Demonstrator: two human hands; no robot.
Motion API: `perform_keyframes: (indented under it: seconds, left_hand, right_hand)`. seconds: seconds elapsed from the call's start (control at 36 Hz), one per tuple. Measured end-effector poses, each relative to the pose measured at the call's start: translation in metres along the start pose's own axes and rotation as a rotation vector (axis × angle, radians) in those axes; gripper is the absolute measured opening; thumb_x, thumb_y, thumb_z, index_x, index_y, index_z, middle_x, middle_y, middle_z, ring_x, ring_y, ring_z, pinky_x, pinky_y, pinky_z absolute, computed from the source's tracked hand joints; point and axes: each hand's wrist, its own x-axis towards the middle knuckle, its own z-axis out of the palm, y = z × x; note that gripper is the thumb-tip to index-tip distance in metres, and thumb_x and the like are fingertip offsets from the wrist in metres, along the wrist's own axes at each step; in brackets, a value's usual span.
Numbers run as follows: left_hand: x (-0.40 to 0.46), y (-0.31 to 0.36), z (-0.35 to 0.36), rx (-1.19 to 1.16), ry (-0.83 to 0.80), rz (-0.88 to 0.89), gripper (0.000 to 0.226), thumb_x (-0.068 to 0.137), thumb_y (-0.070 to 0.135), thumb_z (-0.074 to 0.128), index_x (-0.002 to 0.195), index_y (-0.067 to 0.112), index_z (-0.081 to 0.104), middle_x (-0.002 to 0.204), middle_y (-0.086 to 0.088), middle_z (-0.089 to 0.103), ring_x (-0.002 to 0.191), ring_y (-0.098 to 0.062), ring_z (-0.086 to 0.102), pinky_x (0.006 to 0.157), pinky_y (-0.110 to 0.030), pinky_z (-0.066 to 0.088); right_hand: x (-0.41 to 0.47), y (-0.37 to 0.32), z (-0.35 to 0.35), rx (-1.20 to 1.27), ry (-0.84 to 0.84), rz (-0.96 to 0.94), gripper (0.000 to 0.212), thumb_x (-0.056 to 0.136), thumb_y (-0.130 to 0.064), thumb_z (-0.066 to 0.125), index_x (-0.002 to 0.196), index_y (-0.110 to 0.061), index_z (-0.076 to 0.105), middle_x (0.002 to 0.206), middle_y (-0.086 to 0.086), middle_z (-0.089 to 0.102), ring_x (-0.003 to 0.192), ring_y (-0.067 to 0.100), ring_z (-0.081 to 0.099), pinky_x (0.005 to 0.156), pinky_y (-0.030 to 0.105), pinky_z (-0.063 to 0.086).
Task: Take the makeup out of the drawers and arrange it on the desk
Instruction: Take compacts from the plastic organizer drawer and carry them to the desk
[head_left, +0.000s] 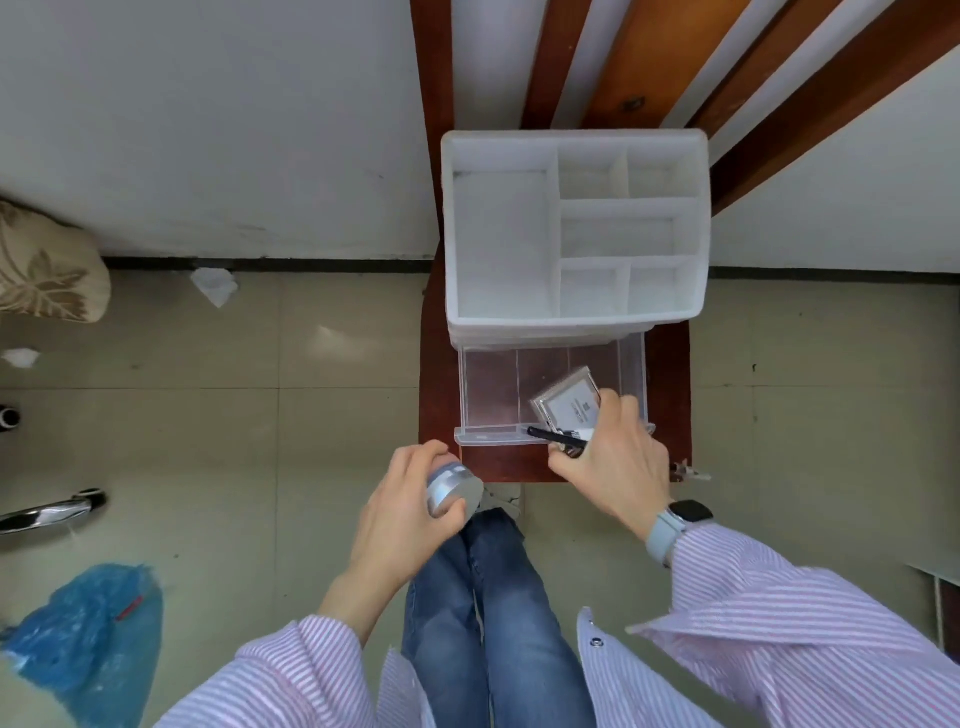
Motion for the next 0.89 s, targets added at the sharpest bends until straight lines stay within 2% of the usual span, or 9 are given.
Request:
perform_keyframes:
  seconds: [0.11, 0.25, 0.33, 0.42, 0.56, 0.81, 0.89]
  left_hand:
    - [0.008, 0.008, 0.012, 0.18, -0.169, 0.091, 0.05, 0.078, 0.032, 0.057, 0.125, 0.03, 0.041, 0.125, 0.014, 0.039, 0.1, -0.01, 0.05, 0.074, -0.024, 0.041]
    - [0.025, 0.017, 0.033, 0.357, -0.332, 0.106, 0.07, 0.081, 0.032, 0.054, 0.144, 0.024, 0.024, 0.14, 0.007, 0.035, 0.112, -0.022, 0.049, 0.089, -0.031, 0.044]
    - [0.032, 0.022, 0.041, 0.424, -0.341, 0.107, 0.076, 0.082, 0.031, 0.054, 0.147, 0.021, 0.015, 0.144, 0.005, 0.032, 0.111, -0.025, 0.048, 0.088, -0.033, 0.044]
    - [0.038, 0.025, 0.043, 0.435, -0.292, 0.099, 0.074, 0.082, 0.03, 0.052, 0.146, 0.021, 0.016, 0.144, 0.005, 0.031, 0.107, -0.025, 0.049, 0.082, -0.032, 0.044]
    - [0.05, 0.029, 0.033, 0.477, -0.231, 0.119, 0.075, 0.082, 0.03, 0.053, 0.146, 0.021, 0.015, 0.148, 0.005, 0.026, 0.107, -0.025, 0.049, 0.081, -0.031, 0.044]
    - [0.089, 0.048, 0.013, 0.514, -0.159, 0.154, 0.074, 0.081, 0.03, 0.055, 0.145, 0.021, 0.019, 0.146, 0.004, 0.03, 0.102, -0.027, 0.051, 0.079, -0.033, 0.044]
    - [0.103, 0.053, 0.008, 0.529, -0.143, 0.147, 0.074, 0.081, 0.029, 0.053, 0.146, 0.021, 0.019, 0.151, 0.003, 0.022, 0.104, -0.029, 0.051, 0.08, -0.035, 0.045]
  right_hand:
    - [-0.022, 0.019, 0.002, 0.091, -0.056, 0.03, 0.067, 0.072, -0.05, 0.062, 0.122, -0.014, 0.035, 0.107, 0.002, 0.038, 0.089, 0.026, 0.054, 0.065, 0.031, 0.044]
    - [-0.031, 0.043, 0.015, 0.054, -0.2, -0.036, 0.059, 0.07, -0.052, 0.06, 0.112, -0.018, 0.038, 0.096, -0.002, 0.034, 0.075, 0.018, 0.046, 0.061, 0.029, 0.04]
    - [-0.025, 0.055, 0.02, -0.041, -0.344, -0.142, 0.054, 0.07, -0.051, 0.06, 0.107, -0.017, 0.038, 0.095, -0.001, 0.035, 0.075, 0.017, 0.044, 0.062, 0.028, 0.038]
    - [-0.012, 0.061, 0.022, -0.155, -0.416, -0.226, 0.055, 0.07, -0.05, 0.06, 0.106, -0.015, 0.04, 0.094, -0.001, 0.034, 0.077, 0.018, 0.043, 0.063, 0.03, 0.035]
    - [0.018, 0.061, 0.017, -0.245, -0.397, -0.259, 0.063, 0.071, -0.048, 0.061, 0.115, -0.01, 0.039, 0.112, 0.008, 0.043, 0.096, 0.025, 0.051, 0.066, 0.033, 0.039]
    - [0.058, 0.053, -0.007, -0.248, -0.221, -0.219, 0.069, 0.069, -0.047, 0.062, 0.121, -0.008, 0.04, 0.119, 0.009, 0.043, 0.101, 0.026, 0.052, 0.068, 0.033, 0.04]
    - [0.072, 0.05, -0.015, -0.258, -0.178, -0.198, 0.072, 0.068, -0.047, 0.064, 0.124, -0.008, 0.039, 0.122, 0.009, 0.043, 0.104, 0.027, 0.052, 0.069, 0.033, 0.041]
